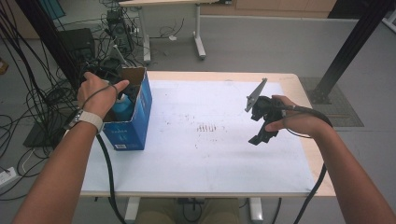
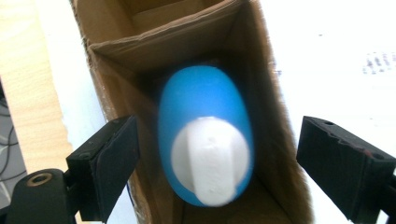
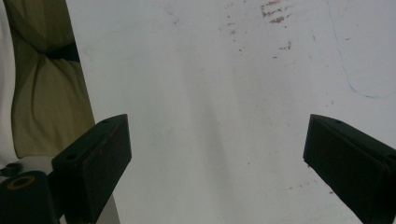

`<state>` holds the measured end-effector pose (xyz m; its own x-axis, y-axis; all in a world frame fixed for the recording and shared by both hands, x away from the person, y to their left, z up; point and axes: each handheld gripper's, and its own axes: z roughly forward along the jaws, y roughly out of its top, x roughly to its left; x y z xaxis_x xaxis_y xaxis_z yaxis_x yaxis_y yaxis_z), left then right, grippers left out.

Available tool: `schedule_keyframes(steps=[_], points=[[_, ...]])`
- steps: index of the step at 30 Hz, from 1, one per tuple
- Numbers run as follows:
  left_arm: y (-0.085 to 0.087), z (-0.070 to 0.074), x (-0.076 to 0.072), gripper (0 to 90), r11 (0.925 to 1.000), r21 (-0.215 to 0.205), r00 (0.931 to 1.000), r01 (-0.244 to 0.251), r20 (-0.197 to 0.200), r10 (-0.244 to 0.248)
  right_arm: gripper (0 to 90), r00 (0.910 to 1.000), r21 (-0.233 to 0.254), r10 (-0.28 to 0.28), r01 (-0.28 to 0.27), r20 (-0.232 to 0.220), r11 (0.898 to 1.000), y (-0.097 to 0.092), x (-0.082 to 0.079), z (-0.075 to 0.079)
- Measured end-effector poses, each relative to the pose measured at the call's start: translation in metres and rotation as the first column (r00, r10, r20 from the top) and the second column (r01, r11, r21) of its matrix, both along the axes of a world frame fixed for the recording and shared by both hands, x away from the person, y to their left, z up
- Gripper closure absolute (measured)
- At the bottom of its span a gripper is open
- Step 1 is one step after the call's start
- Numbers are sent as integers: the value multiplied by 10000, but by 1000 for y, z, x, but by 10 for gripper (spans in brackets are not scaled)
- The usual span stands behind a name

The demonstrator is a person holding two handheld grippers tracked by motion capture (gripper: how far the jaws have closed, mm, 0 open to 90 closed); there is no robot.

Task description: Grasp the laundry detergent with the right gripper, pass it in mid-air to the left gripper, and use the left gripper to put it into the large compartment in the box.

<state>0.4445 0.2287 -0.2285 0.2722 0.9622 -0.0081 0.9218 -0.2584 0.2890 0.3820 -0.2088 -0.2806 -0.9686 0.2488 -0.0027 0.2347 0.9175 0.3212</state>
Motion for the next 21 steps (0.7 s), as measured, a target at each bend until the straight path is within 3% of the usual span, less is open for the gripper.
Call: schedule_keyframes(steps=[5, 8, 11, 15, 17, 19, 21], points=[[-5, 15, -4, 104, 9990, -1, 9984, 457, 343, -457, 75, 10000, -40, -49, 49, 49, 10000, -1, -2, 3], [-11, 24, -6, 102, 9966, -105, 9963, 820, 247, -817, 74, 9999, 14, -77, 77, 73, 10000, -3, -2, 4], [-17, 37, -10, 90, 9926, -52, 9917, 1211, 435, -1207, 74, 9999, -29, -100, 100, 79, 9999, -3, -2, 5], [-26, 52, -15, 74, 9855, 78, 9825, 1696, 774, -1697, 74, 9999, -34, -84, 85, 119, 10000, -3, -2, 7], [-30, 60, -19, 67, 9786, 61, 9743, 2058, 924, -2055, 75, 9999, -38, -65, 65, 129, 10000, -3, -2, 8], [-34, 64, -23, 52, 9719, -46, 9686, 2352, 837, -2340, 73, 9998, -28, -102, 102, 155, 9999, -3, -3, 9], [-40, 69, -27, 49, 9606, 11, 9559, 2781, 981, -2768, 73, 9997, 5, -136, 136, 178, 9999, -4, -3, 10]])
